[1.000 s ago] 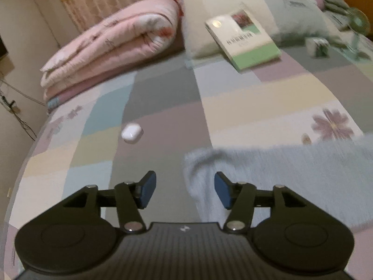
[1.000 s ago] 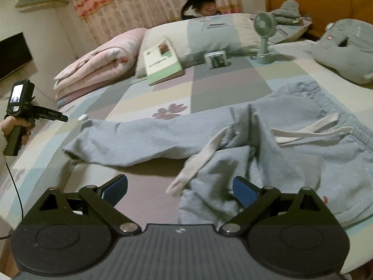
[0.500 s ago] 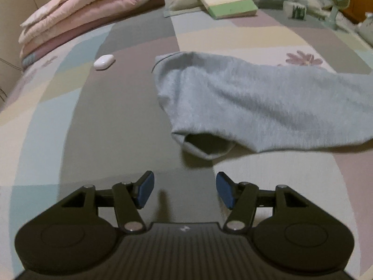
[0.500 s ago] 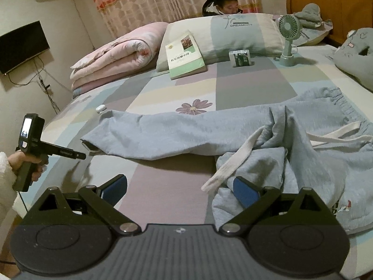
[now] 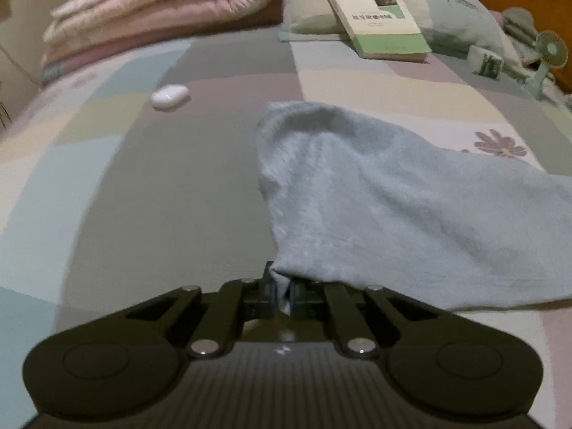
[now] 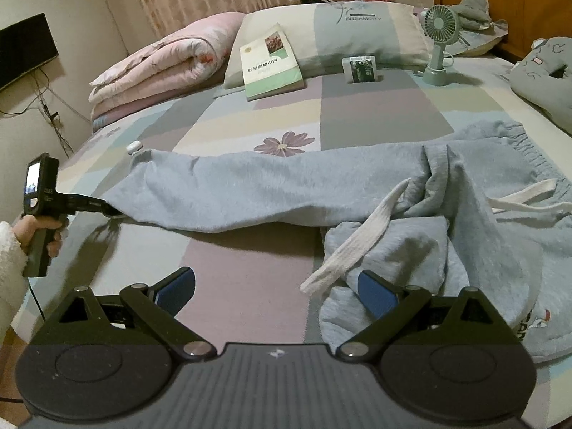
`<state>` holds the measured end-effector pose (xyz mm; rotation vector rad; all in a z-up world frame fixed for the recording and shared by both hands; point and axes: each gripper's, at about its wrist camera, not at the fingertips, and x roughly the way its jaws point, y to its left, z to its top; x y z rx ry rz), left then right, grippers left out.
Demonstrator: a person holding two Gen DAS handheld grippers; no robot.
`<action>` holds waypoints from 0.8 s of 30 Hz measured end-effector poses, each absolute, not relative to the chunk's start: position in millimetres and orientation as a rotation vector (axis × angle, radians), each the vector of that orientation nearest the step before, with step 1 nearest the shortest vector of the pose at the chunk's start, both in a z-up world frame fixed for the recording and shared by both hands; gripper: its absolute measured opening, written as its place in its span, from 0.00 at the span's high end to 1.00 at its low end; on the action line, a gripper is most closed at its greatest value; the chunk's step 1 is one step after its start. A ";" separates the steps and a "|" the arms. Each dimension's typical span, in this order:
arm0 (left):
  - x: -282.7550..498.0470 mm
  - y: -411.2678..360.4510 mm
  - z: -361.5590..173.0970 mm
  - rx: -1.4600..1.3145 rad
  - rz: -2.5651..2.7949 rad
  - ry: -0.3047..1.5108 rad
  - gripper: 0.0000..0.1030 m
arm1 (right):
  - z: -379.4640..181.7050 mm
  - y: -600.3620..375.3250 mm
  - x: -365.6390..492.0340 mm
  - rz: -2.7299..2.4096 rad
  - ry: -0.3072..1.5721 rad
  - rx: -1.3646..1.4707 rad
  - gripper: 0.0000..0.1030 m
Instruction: Fold clothes
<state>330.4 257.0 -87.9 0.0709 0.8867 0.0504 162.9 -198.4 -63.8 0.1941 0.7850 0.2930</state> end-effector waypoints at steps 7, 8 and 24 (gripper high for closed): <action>324.4 290.3 -50.0 0.072 0.139 0.822 0.97 | -63.6 -196.8 162.4 0.292 0.786 0.190 0.03; 322.4 292.1 -44.2 0.076 0.143 0.812 0.97 | -63.4 -196.9 161.7 0.292 0.785 0.191 0.03; 348.3 273.5 15.2 0.222 0.176 0.740 0.97 | -57.3 -207.8 145.9 0.289 0.748 0.196 0.03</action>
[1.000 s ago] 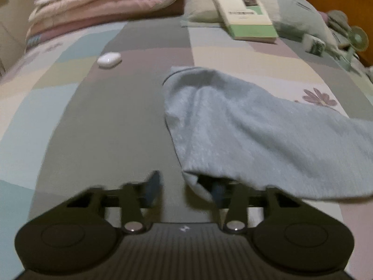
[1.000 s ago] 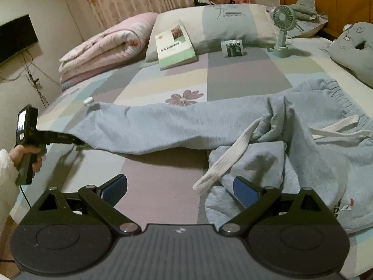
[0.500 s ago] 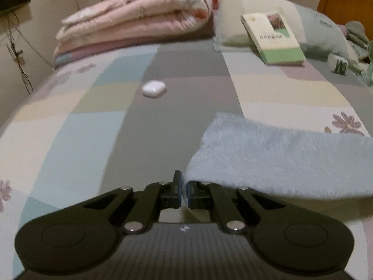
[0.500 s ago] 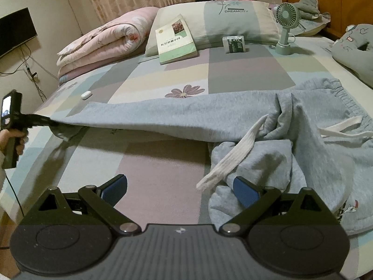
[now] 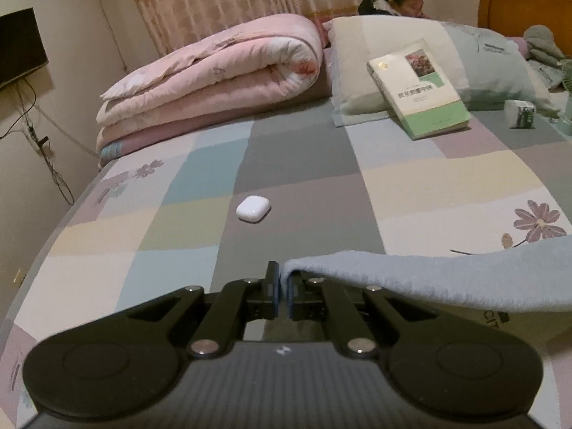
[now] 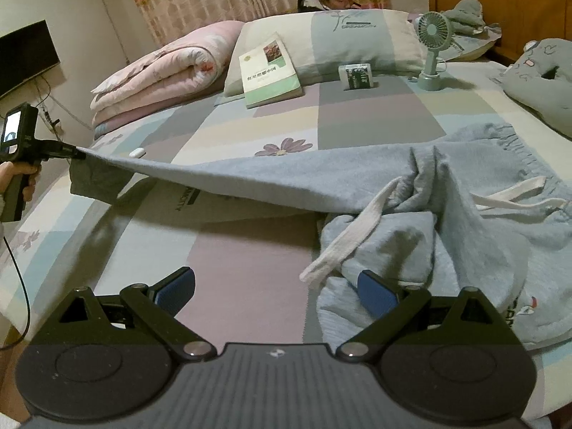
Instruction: Fold clothes
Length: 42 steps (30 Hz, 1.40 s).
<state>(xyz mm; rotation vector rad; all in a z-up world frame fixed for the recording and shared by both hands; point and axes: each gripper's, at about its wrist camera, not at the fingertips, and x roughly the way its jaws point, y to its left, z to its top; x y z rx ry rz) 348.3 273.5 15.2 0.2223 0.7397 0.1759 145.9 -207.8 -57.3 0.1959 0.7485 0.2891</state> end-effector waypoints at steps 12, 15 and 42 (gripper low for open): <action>294.1 301.8 -43.9 0.208 0.158 0.943 0.81 | -65.1 -205.3 150.2 0.329 0.766 0.203 0.03; 280.2 301.4 -45.4 0.203 0.151 0.955 0.75 | -61.9 -202.9 145.9 0.340 0.756 0.187 0.03; 268.2 23.6 -44.2 0.304 -0.136 0.763 0.38 | -22.5 -330.3 228.9 0.412 0.687 -0.159 0.34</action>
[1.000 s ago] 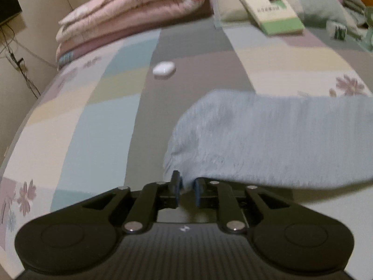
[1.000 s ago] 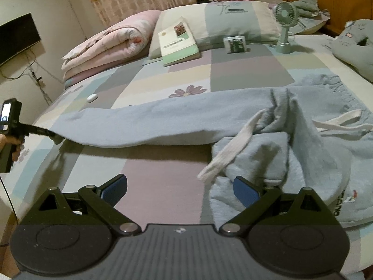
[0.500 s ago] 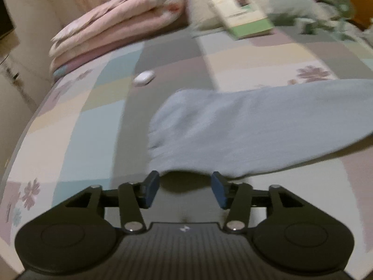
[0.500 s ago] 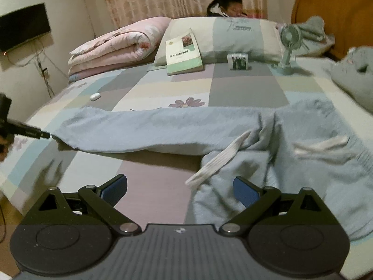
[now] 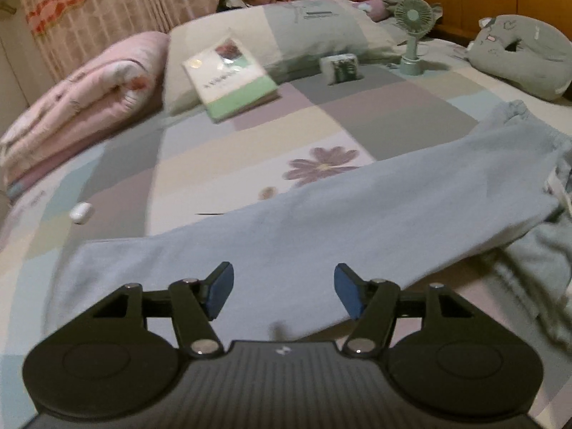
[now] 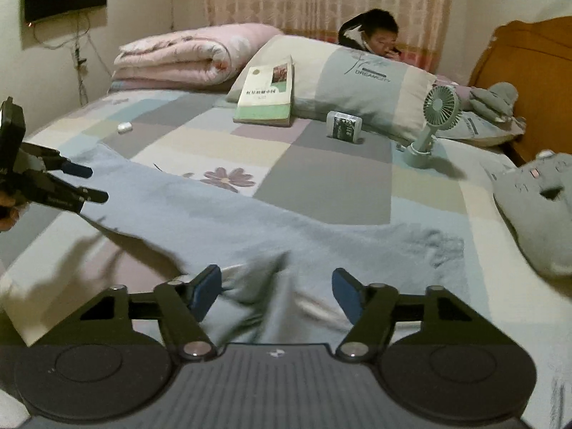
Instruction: Fold clothes
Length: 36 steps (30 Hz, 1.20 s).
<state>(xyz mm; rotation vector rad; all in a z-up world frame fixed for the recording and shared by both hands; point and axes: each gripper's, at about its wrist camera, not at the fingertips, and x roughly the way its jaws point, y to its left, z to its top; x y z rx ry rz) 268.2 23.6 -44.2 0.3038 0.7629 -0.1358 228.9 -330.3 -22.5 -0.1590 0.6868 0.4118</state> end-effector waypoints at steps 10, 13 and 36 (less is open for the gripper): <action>275.2 -21.0 -59.1 0.185 -0.051 0.709 0.38 | -44.1 -353.9 365.3 0.573 0.745 -0.336 0.49; 275.6 -22.7 -62.1 0.144 -0.043 0.701 0.38 | -68.1 -341.3 408.9 0.604 0.793 -0.404 0.49; 269.1 -30.1 -82.5 0.161 -0.070 0.709 0.31 | -114.3 -318.8 452.4 0.795 0.841 -0.466 0.96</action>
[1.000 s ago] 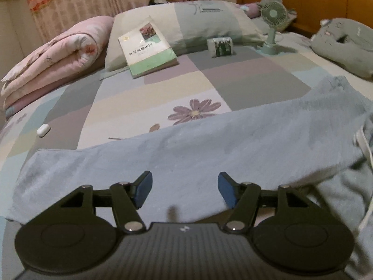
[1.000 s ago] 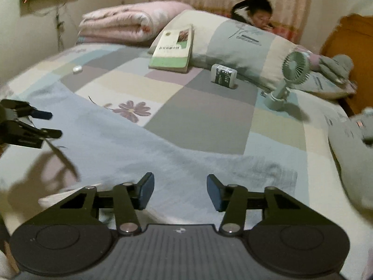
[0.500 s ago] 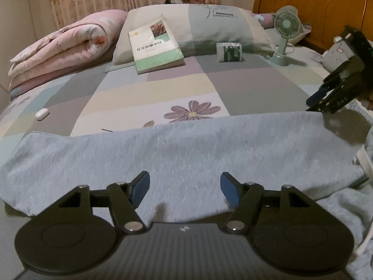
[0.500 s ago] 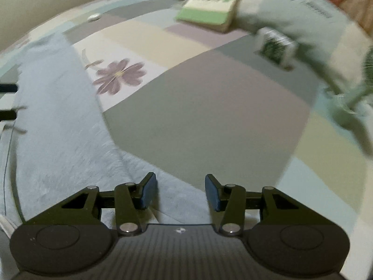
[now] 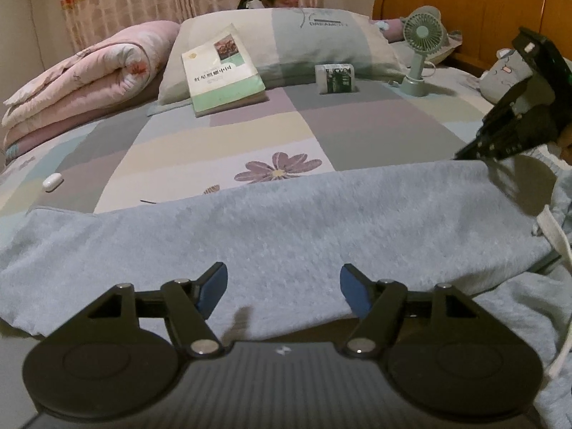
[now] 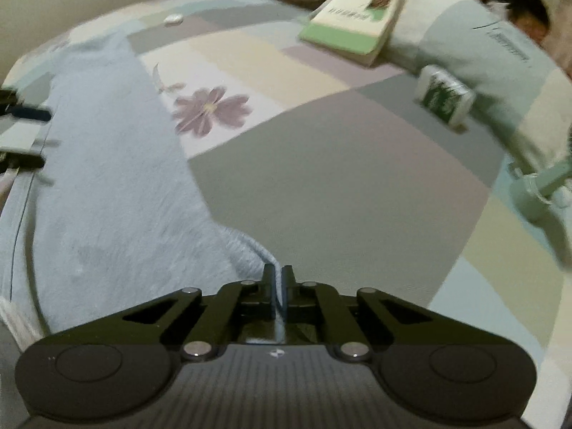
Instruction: Fold clothes
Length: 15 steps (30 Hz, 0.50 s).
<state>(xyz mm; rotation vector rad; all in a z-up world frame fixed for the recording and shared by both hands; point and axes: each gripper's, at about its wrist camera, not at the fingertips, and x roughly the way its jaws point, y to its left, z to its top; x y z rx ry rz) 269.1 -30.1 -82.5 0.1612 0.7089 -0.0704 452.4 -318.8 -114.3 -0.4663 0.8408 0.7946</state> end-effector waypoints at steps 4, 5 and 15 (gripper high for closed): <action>268.4 -24.6 -78.2 0.155 -0.054 0.696 0.30 | -102.4 -325.4 468.7 0.702 0.798 -0.421 0.97; 268.2 -22.8 -76.8 0.152 -0.051 0.692 0.30 | -100.0 -327.6 473.9 0.678 0.793 -0.407 0.97; 266.0 -3.1 -71.9 0.132 -0.019 0.706 0.30 | -97.2 -344.5 516.8 0.430 0.817 -0.299 0.97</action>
